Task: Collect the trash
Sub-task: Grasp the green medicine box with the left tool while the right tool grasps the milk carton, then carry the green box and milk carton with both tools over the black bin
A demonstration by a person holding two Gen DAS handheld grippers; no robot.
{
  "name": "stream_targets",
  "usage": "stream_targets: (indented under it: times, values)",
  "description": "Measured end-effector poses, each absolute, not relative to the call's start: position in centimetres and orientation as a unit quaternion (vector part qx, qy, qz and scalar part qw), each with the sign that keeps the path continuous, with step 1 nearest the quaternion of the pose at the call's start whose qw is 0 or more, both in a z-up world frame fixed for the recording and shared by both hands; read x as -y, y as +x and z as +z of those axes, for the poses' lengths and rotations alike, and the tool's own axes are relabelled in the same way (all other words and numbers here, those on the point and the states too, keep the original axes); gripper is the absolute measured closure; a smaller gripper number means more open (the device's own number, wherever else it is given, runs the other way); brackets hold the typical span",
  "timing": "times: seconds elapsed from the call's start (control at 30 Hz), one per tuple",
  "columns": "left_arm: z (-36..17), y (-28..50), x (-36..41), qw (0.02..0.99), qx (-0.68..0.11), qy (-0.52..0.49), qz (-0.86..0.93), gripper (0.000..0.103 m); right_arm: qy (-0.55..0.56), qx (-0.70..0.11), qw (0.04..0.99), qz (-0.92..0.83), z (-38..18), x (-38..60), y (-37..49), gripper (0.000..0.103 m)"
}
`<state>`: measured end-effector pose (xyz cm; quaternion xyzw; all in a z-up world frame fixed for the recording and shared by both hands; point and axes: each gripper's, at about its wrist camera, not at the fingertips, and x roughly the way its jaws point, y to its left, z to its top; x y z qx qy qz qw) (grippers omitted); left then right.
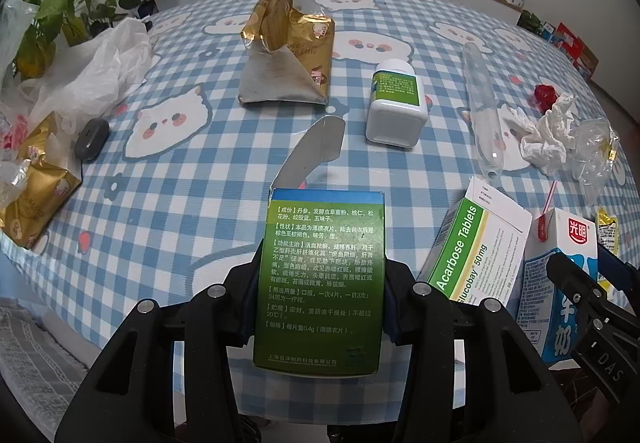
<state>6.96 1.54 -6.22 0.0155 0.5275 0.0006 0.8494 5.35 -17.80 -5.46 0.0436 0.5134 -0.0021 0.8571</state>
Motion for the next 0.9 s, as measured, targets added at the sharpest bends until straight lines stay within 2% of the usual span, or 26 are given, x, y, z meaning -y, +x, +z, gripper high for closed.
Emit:
stream_targets:
  times: [0.2, 0.37, 0.9]
  values:
    - [-5.4, 5.9, -2.1, 0.854, -0.521, 0.004, 0.001, 0.057, 0.030, -0.526, 0.849, -0.031, -6.3, 17.4, 5.9, 0.036]
    - [-4.5, 4.8, -2.6, 0.859, -0.512, -0.001, -0.004, 0.057, 0.029, -0.529, 0.847, -0.041, -6.2, 17.3, 5.7, 0.040]
    - [-0.5, -1.6, -3.3, 0.875, -0.484, -0.008, -0.002, 0.057, 0.020, -0.479, 0.877, -0.028, -0.7, 17.7, -0.5, 0.040]
